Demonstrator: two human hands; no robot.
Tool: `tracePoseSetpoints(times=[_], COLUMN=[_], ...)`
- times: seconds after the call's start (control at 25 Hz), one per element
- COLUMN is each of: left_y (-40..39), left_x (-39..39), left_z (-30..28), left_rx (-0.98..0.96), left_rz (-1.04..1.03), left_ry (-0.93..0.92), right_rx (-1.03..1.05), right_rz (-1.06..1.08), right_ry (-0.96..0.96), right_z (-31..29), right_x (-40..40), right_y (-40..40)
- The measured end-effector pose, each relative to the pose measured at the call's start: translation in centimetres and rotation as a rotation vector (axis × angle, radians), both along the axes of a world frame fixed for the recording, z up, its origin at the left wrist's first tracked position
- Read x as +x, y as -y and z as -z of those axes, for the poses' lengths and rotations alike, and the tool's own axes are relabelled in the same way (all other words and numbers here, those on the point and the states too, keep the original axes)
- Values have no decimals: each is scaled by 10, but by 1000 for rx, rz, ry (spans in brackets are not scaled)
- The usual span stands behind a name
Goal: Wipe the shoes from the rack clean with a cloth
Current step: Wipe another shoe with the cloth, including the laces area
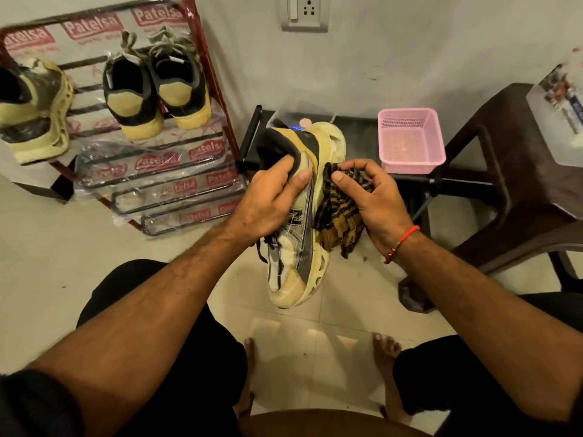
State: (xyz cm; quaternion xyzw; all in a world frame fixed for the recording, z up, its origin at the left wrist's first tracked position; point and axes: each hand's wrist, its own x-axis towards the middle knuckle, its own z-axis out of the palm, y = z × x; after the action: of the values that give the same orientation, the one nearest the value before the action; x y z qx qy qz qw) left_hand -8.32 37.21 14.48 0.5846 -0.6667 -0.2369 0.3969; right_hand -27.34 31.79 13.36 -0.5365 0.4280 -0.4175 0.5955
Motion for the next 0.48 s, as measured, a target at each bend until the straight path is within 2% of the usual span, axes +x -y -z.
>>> tracePoseSetpoints(times=[0.16,0.24,0.32,0.4,0.48], left_y=[8,13,16,22,30], left_x=[4,5,5,8,10], left_z=[12,12,8,9,11], left_rx=[115,158,207,266,301], left_rz=[-191,-250,-312,-357,-374], left_ry=[-353,-492,-655,-775,-780], right_rx=[-95,-161,-233,-459,-699], right_rz=[56,-5,-191,-467,-633], right_ry=[-20,-81,-195,-469,-691], right_z=[-3,-6,-12,-18,-15], right_x=[10,10,11,14,15], right_y=[-3,-9,-15,-12,0])
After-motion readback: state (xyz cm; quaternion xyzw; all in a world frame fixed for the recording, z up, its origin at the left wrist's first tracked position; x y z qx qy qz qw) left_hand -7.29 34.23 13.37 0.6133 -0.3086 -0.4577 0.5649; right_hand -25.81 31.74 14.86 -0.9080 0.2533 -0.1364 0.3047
